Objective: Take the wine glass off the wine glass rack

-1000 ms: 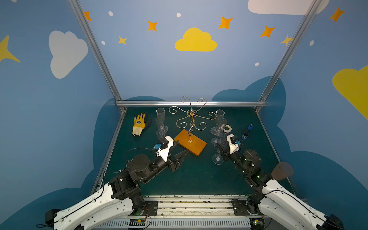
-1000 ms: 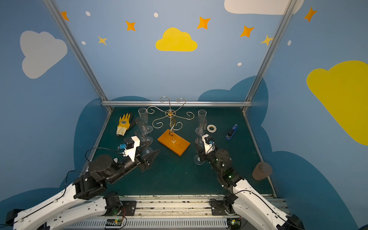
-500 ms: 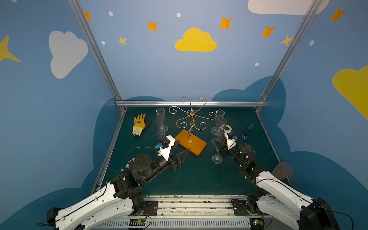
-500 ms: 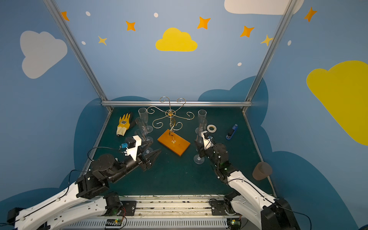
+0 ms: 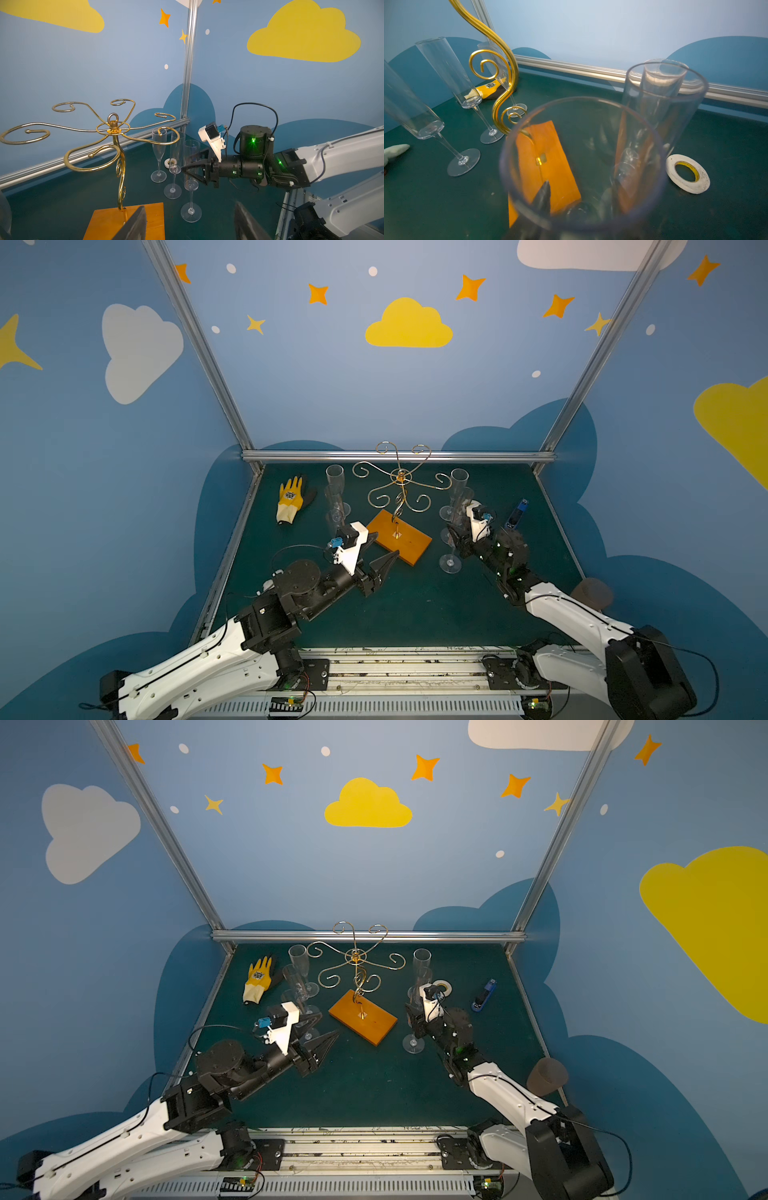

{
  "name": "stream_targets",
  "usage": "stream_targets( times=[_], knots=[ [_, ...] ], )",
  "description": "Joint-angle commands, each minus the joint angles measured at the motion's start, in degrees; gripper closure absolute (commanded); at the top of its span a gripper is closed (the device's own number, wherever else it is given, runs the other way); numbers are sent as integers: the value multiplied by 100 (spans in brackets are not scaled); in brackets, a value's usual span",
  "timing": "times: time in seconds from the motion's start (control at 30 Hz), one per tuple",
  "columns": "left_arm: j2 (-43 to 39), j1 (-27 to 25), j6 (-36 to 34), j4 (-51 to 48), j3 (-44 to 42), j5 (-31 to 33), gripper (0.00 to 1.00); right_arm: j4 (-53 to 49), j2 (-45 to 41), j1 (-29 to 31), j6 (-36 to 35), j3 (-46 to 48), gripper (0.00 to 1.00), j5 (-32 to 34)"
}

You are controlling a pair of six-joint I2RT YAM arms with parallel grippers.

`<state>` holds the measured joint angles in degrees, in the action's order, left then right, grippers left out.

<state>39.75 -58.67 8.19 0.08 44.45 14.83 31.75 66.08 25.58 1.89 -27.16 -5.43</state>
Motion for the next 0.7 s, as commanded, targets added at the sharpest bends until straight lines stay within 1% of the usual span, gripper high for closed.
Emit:
stream_targets(
  times=[0.0, 0.37, 0.47, 0.6, 0.67],
  knots=[
    [-11, -19, -62, 137, 8, 23, 34, 419, 144, -86, -49, -194, 64, -132],
    [-23, -21, -107, 133, -32, 74, 34, 374, 387, -177, -99, -193, 63, -186],
    [-60, -20, -98, 124, -42, 75, 33, 297, 356, -177, -75, -174, 56, -206],
    [-81, -21, -89, 124, -70, 71, 33, 154, 285, -177, -48, -178, 45, -213],
    [-81, -21, -80, 142, -83, 59, 34, 132, 245, -175, -41, -161, 41, -221]
  ],
)
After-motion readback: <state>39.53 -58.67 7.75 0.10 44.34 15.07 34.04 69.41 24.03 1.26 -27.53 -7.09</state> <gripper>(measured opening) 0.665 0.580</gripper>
